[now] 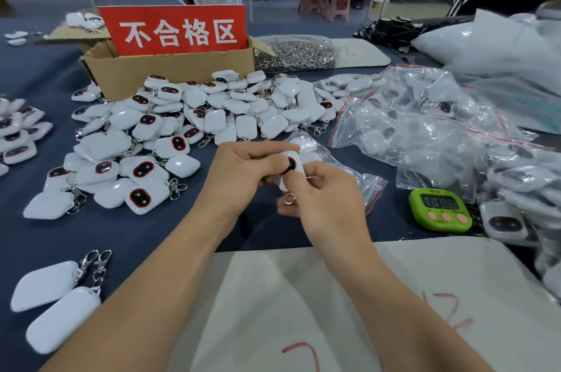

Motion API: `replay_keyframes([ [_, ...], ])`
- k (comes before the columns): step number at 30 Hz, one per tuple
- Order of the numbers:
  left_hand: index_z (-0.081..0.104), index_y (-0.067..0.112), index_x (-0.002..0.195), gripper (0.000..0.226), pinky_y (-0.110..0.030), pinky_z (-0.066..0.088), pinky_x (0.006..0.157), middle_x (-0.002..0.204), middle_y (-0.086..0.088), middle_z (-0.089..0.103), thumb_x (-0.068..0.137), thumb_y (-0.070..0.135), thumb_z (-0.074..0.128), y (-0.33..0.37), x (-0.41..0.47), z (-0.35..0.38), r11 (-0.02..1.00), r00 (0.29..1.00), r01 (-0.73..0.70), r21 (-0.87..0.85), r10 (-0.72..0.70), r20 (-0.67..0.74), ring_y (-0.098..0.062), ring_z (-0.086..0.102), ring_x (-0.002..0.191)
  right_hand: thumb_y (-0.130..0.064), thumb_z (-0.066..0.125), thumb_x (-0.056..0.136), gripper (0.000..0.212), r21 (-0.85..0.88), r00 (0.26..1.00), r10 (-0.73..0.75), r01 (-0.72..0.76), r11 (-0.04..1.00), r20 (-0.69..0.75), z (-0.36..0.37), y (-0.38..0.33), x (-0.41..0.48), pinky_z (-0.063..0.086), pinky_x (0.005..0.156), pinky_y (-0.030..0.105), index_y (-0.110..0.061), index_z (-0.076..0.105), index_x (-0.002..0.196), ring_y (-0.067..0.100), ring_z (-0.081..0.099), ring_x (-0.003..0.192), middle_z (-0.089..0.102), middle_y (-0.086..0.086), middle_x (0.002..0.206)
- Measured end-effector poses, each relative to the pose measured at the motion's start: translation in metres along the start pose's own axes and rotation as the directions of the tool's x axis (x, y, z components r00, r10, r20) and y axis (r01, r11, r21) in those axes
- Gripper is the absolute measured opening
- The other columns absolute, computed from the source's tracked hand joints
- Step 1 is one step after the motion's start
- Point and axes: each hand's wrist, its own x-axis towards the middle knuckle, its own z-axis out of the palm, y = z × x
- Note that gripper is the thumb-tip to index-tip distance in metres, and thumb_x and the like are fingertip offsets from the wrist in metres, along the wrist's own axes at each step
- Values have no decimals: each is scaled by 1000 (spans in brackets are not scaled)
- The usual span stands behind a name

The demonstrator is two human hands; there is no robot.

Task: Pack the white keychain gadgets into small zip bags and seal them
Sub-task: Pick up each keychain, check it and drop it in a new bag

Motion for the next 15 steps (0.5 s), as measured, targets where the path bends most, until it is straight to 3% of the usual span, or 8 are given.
replay_keyframes([
  [3, 84, 23, 94, 30, -18, 52, 73, 89, -6, 79, 78, 6, 65, 0, 1, -2, 999, 996, 35, -3, -34, 84, -10, 67, 81, -19, 61, 95, 16, 61, 999, 21, -23, 998, 35, 2, -1, 0, 65, 77, 51, -15, 75, 88, 22, 74, 63, 76, 11, 81],
  [6, 83, 19, 101, 43, -28, 55, 84, 102, -15, 78, 69, 3, 60, 0, 2, -8, 996, 984, 76, -47, -67, 164, -21, 69, 93, -9, 57, 100, 20, 203, 992, 79, -99, 974, 103, -1, -6, 3, 64, 63, 37, -13, 75, 92, 29, 72, 64, 73, 14, 80],
  [9, 82, 16, 100, 44, -26, 57, 75, 98, -13, 79, 67, -1, 58, 1, 3, -10, 997, 985, 62, -53, -52, 167, -20, 71, 90, -7, 54, 102, 24, 286, 974, 114, -168, 943, 197, -5, -10, 4, 63, 61, 35, -11, 75, 92, 30, 72, 63, 72, 13, 73],
  [12, 81, 10, 105, 44, -22, 52, 61, 89, -12, 78, 69, -2, 59, -1, 2, -12, 995, 983, 58, -85, -42, 179, -15, 69, 72, -10, 52, 105, 23, 330, 964, 130, -204, 922, 233, -5, -11, 5, 63, 62, 38, -4, 72, 96, 34, 71, 63, 71, 19, 73],
  [15, 78, 7, 111, 43, -19, 53, 66, 91, -14, 78, 72, -1, 64, 0, 0, -15, 995, 973, 50, -84, -30, 227, -13, 69, 67, -8, 54, 103, 24, 332, 965, 137, -208, 920, 225, -6, -10, 4, 61, 57, 36, -2, 73, 90, 35, 70, 61, 71, 24, 73],
])
